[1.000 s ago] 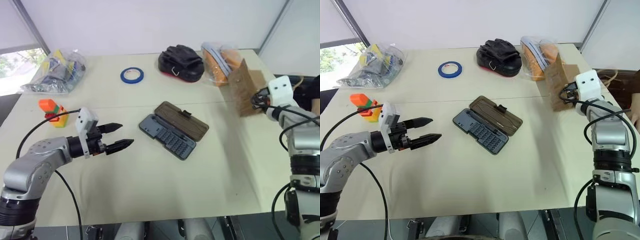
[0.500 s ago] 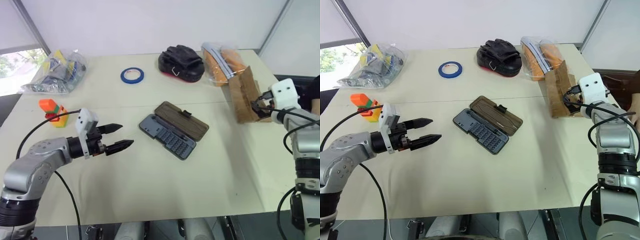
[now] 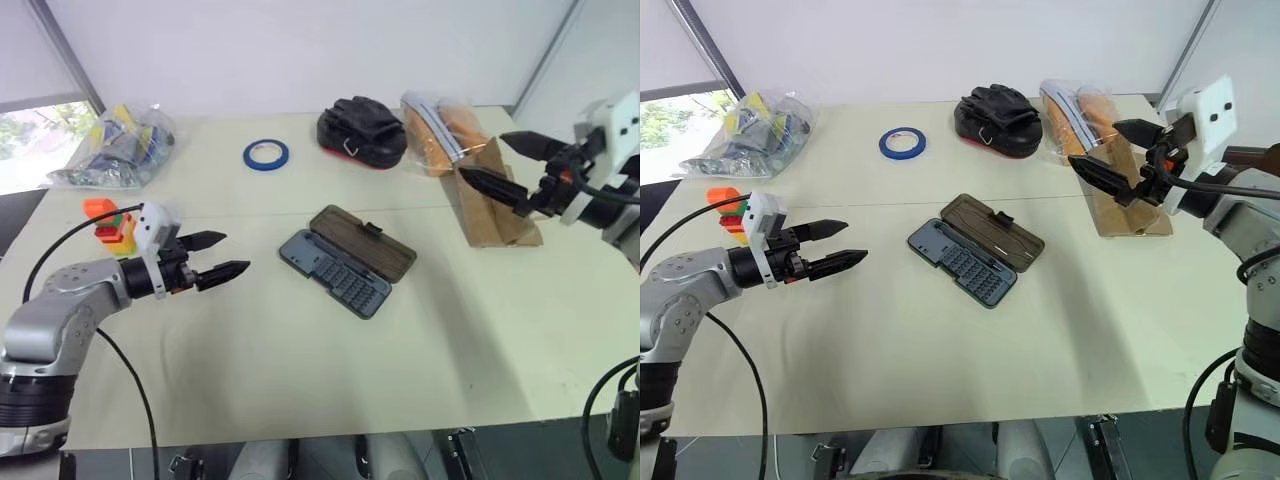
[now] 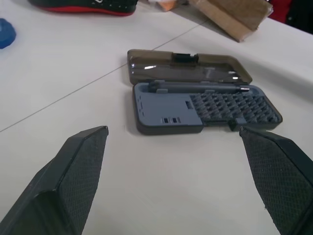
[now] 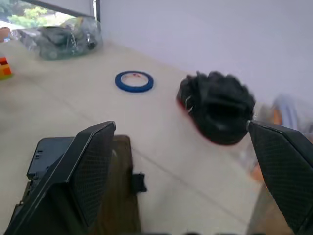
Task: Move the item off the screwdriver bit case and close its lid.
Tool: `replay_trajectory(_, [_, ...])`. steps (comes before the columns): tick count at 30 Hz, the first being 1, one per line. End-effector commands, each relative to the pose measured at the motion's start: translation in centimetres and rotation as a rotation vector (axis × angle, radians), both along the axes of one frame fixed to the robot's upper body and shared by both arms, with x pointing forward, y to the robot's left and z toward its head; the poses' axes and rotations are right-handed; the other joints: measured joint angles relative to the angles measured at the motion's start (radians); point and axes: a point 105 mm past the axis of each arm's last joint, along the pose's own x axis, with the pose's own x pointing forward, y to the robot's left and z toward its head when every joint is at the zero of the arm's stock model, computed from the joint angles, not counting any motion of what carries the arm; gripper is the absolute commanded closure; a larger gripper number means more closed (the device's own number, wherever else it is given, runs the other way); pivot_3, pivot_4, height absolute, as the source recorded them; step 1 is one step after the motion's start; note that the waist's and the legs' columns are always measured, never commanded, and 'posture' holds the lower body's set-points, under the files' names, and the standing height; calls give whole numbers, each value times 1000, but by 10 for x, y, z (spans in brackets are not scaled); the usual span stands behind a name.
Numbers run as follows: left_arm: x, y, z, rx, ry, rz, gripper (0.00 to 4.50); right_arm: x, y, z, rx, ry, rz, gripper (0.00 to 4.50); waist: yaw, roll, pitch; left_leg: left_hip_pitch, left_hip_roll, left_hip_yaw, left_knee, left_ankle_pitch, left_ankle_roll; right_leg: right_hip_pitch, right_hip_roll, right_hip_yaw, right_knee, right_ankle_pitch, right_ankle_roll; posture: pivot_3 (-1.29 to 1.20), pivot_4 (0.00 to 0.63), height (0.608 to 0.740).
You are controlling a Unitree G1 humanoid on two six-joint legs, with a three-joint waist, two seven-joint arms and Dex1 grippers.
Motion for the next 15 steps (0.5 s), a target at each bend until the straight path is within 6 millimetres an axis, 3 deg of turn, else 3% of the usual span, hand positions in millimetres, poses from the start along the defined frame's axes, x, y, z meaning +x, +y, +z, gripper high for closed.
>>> replay_trajectory(1, [-7,3,13,11,-40,-10,0,-3,-3,16,-20,-59,-9,25,0,0,0,0,0,-1,0,0,0,0,0,-1,0,0,0,0,150,740])
replay_trajectory(6, [-10,6,15,4,-49,13,0,0,2,5,-15,-21,8,25,-1,0,0,0,0,-1,-1,-1,1,-1,0,-1,0,0,0,0,150,740])
replay_trajectory(10, [-21,4,9,-7,-10,-1,0,-6,31,-25,20,94,148,25,-4,0,0,0,1,-1,-2,-1,1,-1,0,0,0,0,0,0,150,740])
replay_trajectory(15, [-26,-1,7,-2,-3,-11,0,8,49,-45,14,140,175,25,-2,0,0,0,1,-1,-1,-1,1,-1,0,-1,0,0,0,0,150,740])
